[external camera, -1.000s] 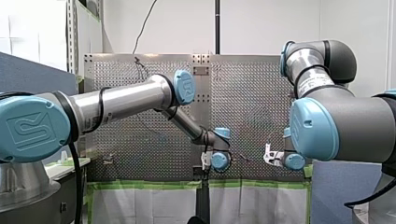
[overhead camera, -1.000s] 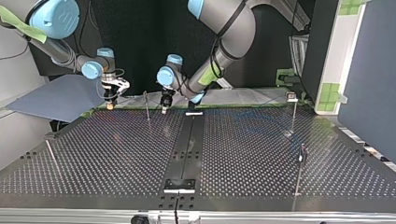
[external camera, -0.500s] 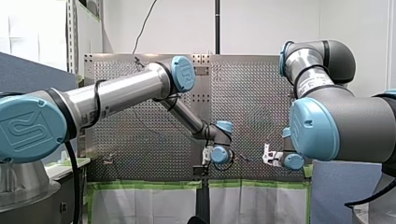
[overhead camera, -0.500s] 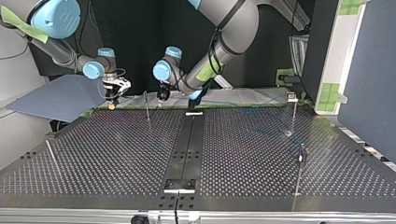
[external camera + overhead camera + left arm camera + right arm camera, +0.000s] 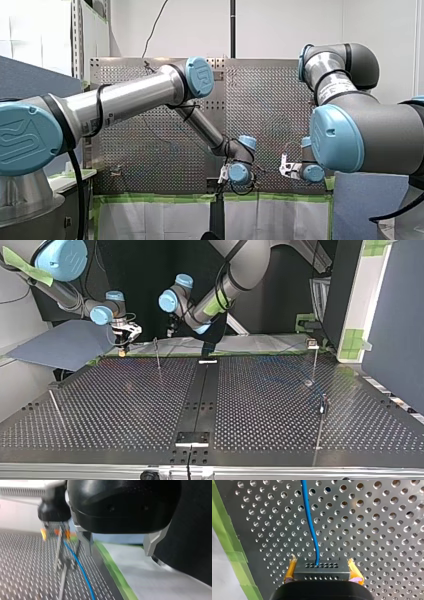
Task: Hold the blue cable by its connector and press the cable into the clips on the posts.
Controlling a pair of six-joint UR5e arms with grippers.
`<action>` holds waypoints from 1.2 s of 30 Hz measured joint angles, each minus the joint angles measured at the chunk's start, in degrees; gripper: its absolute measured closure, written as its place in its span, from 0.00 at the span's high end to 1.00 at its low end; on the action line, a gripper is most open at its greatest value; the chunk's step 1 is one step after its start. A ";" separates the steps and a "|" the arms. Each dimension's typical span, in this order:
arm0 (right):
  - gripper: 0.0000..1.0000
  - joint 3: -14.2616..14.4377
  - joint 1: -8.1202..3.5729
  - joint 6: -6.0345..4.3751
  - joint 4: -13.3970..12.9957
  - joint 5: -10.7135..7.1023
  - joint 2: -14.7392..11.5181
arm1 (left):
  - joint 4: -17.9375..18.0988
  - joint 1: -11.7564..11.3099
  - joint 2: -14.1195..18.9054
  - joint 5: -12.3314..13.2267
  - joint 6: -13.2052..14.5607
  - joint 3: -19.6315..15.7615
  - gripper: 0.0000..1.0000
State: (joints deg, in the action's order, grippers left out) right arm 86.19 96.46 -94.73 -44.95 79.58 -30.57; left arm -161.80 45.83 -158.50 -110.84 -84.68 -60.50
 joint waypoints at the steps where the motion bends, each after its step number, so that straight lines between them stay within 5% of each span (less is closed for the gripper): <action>1: 0.00 0.00 0.01 -0.01 0.01 -0.01 0.00 | -0.01 0.35 0.00 0.03 -0.22 0.28 0.99; 14: 0.00 0.00 -0.04 -0.35 -0.13 -0.45 0.10 | 0.90 2.83 -0.03 0.24 -5.98 4.55 0.99; 36: 0.00 -0.01 -0.11 -0.99 -0.25 -0.94 0.29 | 8.98 3.60 -0.24 -0.55 -7.93 1.30 0.99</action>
State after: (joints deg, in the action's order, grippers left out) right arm 86.18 96.35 -95.72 -45.20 78.64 -30.28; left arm -152.81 49.44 -158.74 -111.39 -92.62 -59.20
